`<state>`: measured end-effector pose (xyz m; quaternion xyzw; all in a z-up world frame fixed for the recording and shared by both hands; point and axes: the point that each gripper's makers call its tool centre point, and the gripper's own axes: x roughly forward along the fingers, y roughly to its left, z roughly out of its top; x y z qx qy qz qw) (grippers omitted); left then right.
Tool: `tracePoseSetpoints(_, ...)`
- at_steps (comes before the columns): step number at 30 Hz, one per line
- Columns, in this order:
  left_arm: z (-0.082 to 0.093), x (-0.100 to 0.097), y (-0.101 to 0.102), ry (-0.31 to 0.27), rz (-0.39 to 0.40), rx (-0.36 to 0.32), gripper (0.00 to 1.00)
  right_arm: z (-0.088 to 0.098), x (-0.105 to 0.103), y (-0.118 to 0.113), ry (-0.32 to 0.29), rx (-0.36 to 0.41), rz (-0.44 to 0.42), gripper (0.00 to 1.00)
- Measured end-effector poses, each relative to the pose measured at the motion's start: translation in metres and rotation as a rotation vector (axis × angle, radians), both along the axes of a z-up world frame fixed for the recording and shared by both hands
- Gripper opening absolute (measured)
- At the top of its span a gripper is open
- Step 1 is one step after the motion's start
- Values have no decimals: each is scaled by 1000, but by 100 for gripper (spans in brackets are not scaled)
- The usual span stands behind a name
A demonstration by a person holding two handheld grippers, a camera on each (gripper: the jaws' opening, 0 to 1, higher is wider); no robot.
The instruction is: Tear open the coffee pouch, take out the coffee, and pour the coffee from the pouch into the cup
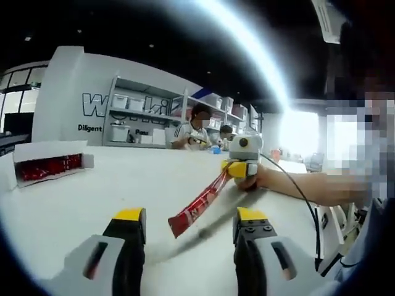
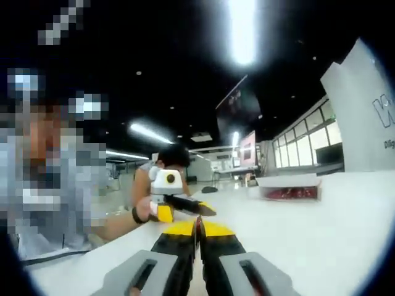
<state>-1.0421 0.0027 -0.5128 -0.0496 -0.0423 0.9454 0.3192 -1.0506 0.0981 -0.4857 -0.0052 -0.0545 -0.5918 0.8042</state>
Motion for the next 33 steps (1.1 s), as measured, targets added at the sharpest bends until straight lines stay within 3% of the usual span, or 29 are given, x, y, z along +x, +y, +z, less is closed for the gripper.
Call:
tracePoseSetpoints(2,2,4,7,-7,-48,25,29,1,0,1,2,-7,0,4)
tracePoseSetpoints(3,2,4,6,-6,-46,25,27,3,0,1,-3,-18,3,4)
tracePoseSetpoints(5,-3,0,4,-32,-20,15,39,11,2,3,-15,-49,17,3)
tracePoseSetpoints(7,-5,-1,5,-39,-22,5,44,17,7,3,-28,-79,37,3)
tracePoseSetpoints(14,-4,7,16,-20,-94,-19,28,28,25,0,-17,-129,109,3)
tracePoseSetpoints(20,-4,11,21,-7,-130,-29,19,28,19,3,-13,-134,95,3)
tracePoseSetpoints(29,3,17,25,8,-172,4,11,12,-5,4,-20,-42,-3,4)
tracePoseSetpoints(33,8,19,25,32,-178,17,10,4,-6,7,-40,7,2,4)
